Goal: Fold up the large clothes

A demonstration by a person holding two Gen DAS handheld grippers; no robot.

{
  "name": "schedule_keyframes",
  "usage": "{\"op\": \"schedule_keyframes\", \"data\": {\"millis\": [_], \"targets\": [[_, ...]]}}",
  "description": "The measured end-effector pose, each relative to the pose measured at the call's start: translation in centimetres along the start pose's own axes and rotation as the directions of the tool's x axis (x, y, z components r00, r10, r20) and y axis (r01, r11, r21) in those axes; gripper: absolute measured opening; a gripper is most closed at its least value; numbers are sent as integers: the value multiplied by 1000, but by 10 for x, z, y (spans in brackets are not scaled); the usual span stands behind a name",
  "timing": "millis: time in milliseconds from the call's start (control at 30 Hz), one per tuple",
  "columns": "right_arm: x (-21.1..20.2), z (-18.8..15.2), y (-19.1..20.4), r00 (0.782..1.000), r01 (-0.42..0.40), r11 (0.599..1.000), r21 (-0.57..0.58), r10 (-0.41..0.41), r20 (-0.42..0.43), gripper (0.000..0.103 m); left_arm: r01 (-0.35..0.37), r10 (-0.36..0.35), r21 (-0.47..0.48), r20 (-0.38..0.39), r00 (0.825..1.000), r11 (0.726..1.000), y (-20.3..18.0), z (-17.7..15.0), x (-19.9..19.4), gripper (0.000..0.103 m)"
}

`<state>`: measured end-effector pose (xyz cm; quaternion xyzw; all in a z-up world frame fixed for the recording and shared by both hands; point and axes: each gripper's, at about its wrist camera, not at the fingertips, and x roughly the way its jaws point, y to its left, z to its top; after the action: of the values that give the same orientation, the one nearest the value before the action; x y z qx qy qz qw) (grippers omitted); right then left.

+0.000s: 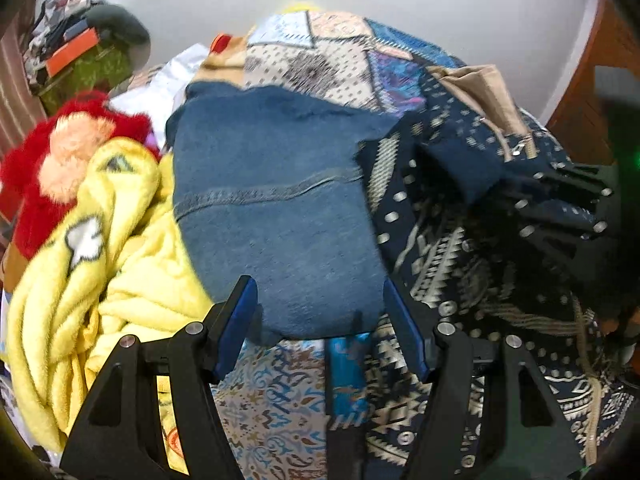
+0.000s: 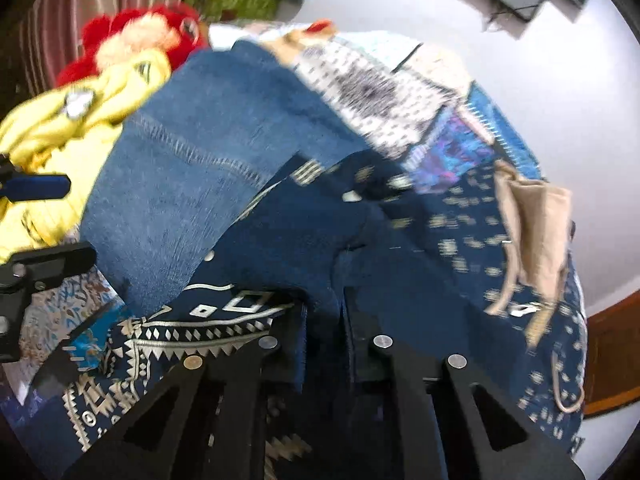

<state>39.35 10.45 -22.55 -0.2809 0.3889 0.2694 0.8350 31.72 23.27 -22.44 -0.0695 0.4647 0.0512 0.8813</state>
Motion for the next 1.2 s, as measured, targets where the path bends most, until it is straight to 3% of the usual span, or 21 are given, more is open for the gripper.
{"op": "schedule_keyframes", "data": {"millis": [167,333,567,700,833,933,1100,1200], "targets": [[-54,-10,-54,997,-19,988,153,7,78,11,-26,23,67,41,999,997,-29,10,-16,65],[-98,-33,-107,991,-36,964,265,1,130,11,-3,-2,100,53,999,995,-52,19,-19,65],[-133,-88,-174,991,-31,908,418,-28,132,11,-14,18,88,-52,998,996,-76,23,35,65],[-134,-127,-203,994,-4,871,490,-49,95,11,-106,109,27,-157,982,994,-63,15,80,66],[-125,-165,-229,998,19,841,541,-50,42,11,-89,85,-23,-148,985,996,-51,10,89,73],[-112,-191,-242,1000,26,825,565,-29,-5,11,-126,126,11,-144,982,992,-55,9,89,76],[-93,-225,-251,998,46,817,575,-15,-58,11,-154,154,14,-152,976,988,-61,8,91,78],[-83,-237,-247,991,130,843,521,-86,-107,11,-171,174,31,-149,973,985,-63,8,92,79]]}}
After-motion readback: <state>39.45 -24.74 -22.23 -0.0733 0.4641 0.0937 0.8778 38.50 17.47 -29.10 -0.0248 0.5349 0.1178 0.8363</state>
